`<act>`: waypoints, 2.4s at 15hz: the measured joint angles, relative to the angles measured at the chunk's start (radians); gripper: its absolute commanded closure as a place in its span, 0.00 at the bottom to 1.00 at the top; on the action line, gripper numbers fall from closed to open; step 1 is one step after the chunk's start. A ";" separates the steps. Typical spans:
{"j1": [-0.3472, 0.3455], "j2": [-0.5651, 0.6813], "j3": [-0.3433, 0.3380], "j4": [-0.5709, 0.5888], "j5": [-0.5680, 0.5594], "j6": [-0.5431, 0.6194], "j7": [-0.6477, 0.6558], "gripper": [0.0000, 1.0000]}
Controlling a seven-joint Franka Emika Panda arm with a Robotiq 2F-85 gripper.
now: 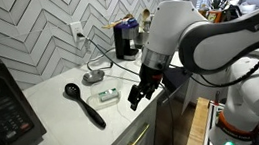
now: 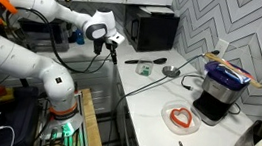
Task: Remove the cookie cutter from the clear bowl on the right and put it on the counter.
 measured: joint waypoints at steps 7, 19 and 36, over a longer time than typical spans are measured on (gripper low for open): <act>0.000 0.000 0.000 0.000 0.000 0.000 0.000 0.00; -0.302 -0.200 -0.119 0.066 -0.274 -0.177 0.061 0.00; -0.505 -0.308 -0.505 0.118 -0.364 -0.331 -0.314 0.00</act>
